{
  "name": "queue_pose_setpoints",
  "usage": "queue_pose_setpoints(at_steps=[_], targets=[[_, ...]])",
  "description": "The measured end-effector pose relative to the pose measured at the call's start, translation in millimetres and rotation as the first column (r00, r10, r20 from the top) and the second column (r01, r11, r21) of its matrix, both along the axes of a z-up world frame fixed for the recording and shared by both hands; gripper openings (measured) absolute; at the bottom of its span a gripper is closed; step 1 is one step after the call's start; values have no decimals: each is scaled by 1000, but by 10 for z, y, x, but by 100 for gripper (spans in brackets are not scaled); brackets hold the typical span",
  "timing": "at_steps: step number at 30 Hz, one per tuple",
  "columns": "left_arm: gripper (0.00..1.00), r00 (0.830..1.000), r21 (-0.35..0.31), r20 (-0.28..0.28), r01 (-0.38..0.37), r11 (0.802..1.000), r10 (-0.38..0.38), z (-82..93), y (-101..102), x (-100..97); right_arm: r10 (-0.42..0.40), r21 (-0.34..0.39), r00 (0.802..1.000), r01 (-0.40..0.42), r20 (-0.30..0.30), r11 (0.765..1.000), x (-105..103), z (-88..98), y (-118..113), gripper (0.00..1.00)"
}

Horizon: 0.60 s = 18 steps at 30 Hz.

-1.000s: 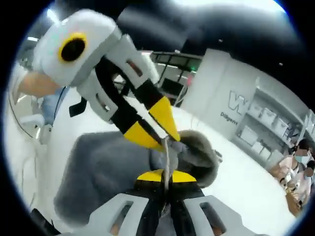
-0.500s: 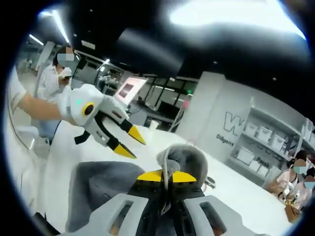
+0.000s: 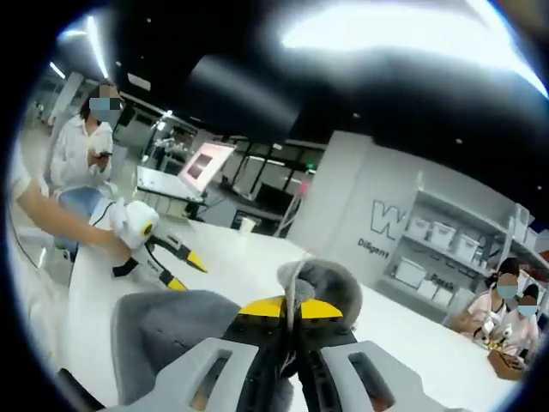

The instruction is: Open the folded towel by lifting each exposed corner and separating the folded layers until the towel lies flat within the target outline without major curled edges

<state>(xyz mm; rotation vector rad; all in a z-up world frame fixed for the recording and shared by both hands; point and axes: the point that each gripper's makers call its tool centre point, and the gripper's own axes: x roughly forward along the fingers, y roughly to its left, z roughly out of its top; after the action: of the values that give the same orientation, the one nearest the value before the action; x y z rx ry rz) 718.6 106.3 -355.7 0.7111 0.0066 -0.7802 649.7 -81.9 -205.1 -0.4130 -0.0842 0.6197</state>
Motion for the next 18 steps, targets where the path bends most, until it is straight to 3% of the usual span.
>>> queue_pose_setpoints(at_steps=[3,4,5,6,9,11,14,18], targets=[[24,999,-22,-3,43,999,-43,-81,-64,-14,-15,12,1000,15,15,1000,-48,32,-52,0],[25,997,-92,-52,53,994,-58,-60,-104,-49,-31,10,999,31,21,999,-62,32,-96,0],[30,994,-156,-70,75,985,-87,9,-168,-61,-47,-4,999,47,23,999,-67,11,-150,0],[33,993,-173,-62,89,981,-101,52,-227,-106,-58,-16,998,59,21,998,-67,-14,-187,0],[36,993,-141,-64,91,986,-101,-35,-240,-65,-88,-1,996,88,13,996,-93,-38,-306,0],[29,983,-171,-117,123,978,-144,-72,-283,-92,-90,38,996,89,16,995,-144,-4,-336,0],[18,965,-204,-168,166,965,-202,-135,-349,-198,-83,36,996,82,15,996,-203,-18,-322,0],[21,964,-214,-149,187,959,-221,-140,-353,-147,-102,6,994,102,27,995,-240,-36,-354,0]])
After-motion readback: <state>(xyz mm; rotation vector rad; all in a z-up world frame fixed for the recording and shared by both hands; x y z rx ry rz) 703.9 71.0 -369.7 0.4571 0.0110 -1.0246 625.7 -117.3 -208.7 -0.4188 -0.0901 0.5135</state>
